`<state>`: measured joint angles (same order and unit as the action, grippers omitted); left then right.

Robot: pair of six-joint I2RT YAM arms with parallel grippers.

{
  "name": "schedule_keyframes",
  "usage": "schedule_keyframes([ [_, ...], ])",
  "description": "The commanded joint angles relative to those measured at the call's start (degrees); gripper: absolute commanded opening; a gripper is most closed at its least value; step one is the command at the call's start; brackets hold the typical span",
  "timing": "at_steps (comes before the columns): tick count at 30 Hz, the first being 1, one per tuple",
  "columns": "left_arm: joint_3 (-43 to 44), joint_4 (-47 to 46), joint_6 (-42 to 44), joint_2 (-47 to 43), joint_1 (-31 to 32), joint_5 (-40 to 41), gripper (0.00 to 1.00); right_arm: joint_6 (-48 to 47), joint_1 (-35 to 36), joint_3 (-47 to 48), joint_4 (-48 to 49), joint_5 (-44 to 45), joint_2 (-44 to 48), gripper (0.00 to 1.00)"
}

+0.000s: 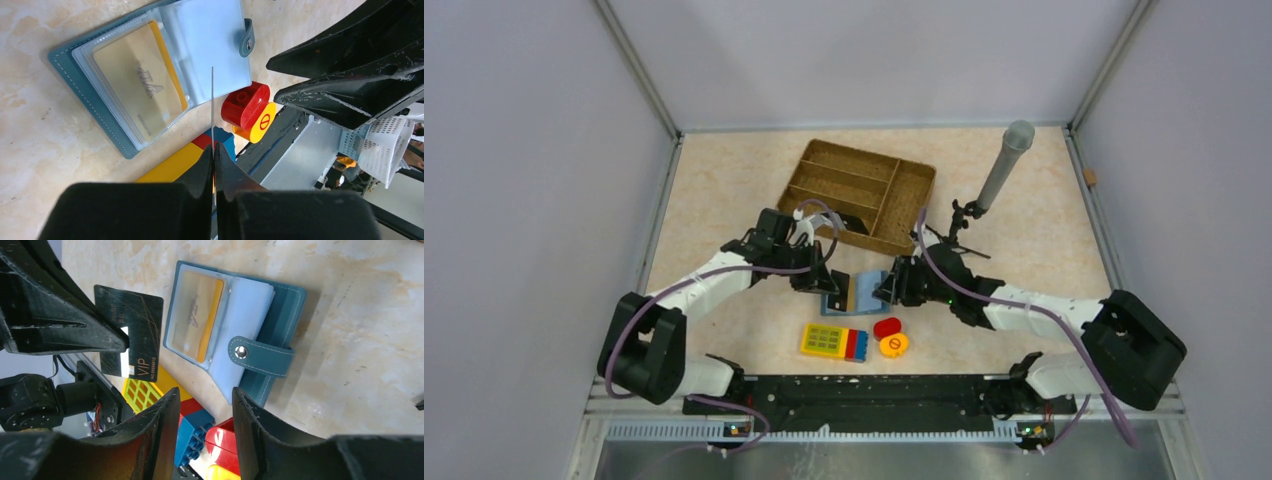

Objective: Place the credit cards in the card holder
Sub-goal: Insert the credit card into the card holder.

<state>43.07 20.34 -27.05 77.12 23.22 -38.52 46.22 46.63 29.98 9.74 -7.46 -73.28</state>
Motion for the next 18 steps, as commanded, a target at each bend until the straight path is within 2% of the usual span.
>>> schedule_keyframes([
  [1, 0.65, -2.08, -0.11, 2.13, -0.2, -2.87, 0.0, 0.87, 1.66, 1.02, 4.38, 0.4, -1.89, 0.4],
  [7, -4.1, -12.09, -6.69, 2.0, -0.2, -3.75, 0.0, 0.85, 2.92, 2.44, 0.33, 5.81, -3.72, 0.35],
  [10, -5.78, -17.5, -9.45, 2.51, -0.11, -4.37, 0.0, 0.94, 3.17, 2.31, 1.0, 5.39, -4.48, 0.34],
  [14, -6.6, -19.79, -10.18, 3.96, -0.11, -4.4, 0.0, 1.03, 3.14, 2.62, 3.08, 4.18, -6.27, 0.34],
  [18, -7.81, -23.47, -11.31, 5.08, -0.11, -4.65, 0.0, 1.71, 3.22, 3.07, 3.28, 5.1, -8.1, 0.25],
])
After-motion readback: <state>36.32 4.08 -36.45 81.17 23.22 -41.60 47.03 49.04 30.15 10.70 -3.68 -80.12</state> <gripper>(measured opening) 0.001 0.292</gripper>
